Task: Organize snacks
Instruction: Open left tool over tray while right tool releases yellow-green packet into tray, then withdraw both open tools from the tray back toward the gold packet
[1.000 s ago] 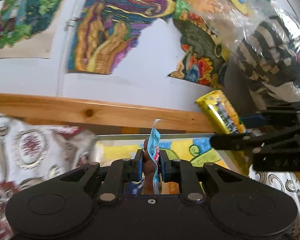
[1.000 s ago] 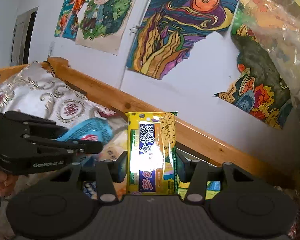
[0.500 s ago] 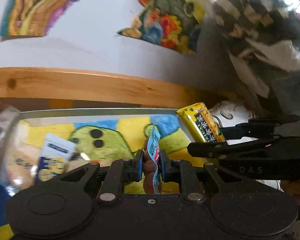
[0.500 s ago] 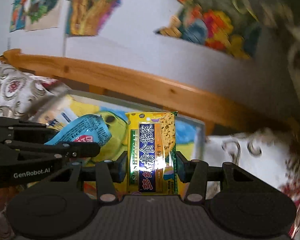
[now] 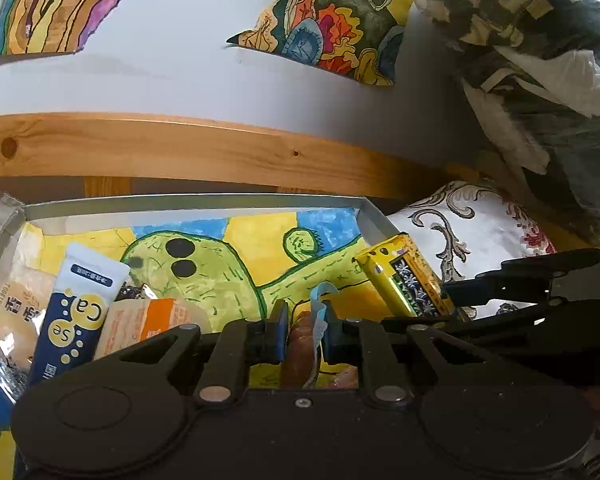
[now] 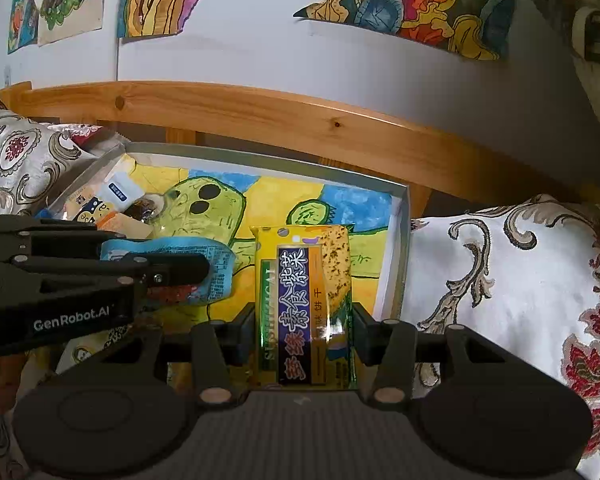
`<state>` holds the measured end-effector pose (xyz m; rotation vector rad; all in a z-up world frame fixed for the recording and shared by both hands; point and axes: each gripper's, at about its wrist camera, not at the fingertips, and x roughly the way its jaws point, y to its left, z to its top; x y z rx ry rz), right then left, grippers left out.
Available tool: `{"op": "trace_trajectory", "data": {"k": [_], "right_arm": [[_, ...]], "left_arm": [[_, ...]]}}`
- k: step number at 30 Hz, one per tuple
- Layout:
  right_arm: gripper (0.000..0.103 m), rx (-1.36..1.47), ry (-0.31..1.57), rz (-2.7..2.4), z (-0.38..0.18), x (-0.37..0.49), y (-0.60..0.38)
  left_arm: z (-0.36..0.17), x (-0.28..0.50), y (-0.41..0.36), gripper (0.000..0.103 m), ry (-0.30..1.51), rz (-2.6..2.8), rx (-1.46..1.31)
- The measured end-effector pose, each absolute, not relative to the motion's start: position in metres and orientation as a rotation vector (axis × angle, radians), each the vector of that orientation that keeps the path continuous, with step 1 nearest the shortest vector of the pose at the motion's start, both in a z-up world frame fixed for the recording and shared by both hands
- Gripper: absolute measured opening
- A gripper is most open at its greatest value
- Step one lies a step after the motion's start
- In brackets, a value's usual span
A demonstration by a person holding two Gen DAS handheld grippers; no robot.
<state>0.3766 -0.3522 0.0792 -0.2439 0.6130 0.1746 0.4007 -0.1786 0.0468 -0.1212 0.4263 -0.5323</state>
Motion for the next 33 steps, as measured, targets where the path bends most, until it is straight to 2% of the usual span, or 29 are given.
{"op": "trace_trajectory", "data": {"k": [2, 5, 8, 12, 14, 18, 22, 33], "right_arm": [[0.062, -0.247, 0.595, 0.158, 0.083, 0.377, -0.35], [0.073, -0.264, 0.563, 0.141, 0.09, 0.374, -0.349], [0.08, -0.26, 0.536, 0.126, 0.097, 0.371, -0.349], [0.085, -0.244, 0.513, 0.103, 0.109, 0.364, -0.349], [0.091, -0.242, 0.507, 0.095, 0.117, 0.358, -0.348], [0.097, -0.232, 0.49, 0.063, 0.136, 0.342, -0.342], [0.103, -0.225, 0.448, 0.049, 0.161, 0.318, -0.332], [0.103, -0.264, 0.471, 0.113, 0.239, 0.225, -0.295]], "left_arm": [[0.049, 0.4, -0.177, 0.023, 0.432, -0.521, -0.131], [0.055, 0.397, -0.171, 0.038, 0.437, -0.524, -0.161], [0.065, 0.392, -0.165, 0.049, 0.422, -0.492, -0.157], [0.084, 0.379, -0.151, 0.077, 0.366, -0.442, -0.165], [0.095, 0.369, -0.144, 0.087, 0.332, -0.406, -0.161], [0.116, 0.348, -0.129, 0.101, 0.291, -0.354, -0.171], [0.138, 0.319, -0.115, 0.102, 0.248, -0.304, -0.165], [0.189, 0.209, -0.067, 0.102, 0.232, -0.191, -0.204]]}}
